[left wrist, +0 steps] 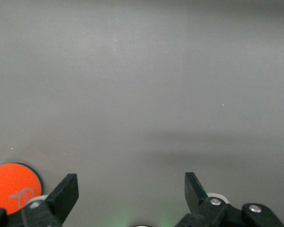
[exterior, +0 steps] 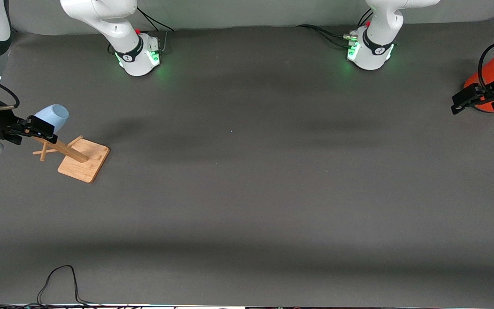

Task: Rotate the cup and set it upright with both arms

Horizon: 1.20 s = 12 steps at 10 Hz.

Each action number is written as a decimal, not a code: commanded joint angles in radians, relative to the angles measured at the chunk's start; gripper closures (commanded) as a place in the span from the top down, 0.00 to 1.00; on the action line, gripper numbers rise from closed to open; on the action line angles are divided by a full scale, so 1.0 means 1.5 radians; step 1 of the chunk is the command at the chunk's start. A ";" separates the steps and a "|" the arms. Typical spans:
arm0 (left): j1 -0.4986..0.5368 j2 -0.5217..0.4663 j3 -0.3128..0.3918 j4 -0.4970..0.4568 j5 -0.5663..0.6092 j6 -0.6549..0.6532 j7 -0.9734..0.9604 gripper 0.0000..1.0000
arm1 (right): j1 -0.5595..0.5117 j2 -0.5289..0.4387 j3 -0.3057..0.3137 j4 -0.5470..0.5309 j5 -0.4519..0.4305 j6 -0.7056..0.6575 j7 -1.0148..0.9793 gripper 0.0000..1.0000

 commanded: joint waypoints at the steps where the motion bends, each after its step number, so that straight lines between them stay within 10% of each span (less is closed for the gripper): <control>1: 0.001 -0.001 0.002 0.004 -0.007 -0.008 0.013 1.00 | 0.008 0.002 -0.008 0.008 -0.008 -0.011 0.000 1.00; 12: 0.003 0.007 0.002 0.034 -0.010 -0.006 0.015 1.00 | 0.003 -0.008 -0.033 -0.004 -0.003 -0.054 0.041 1.00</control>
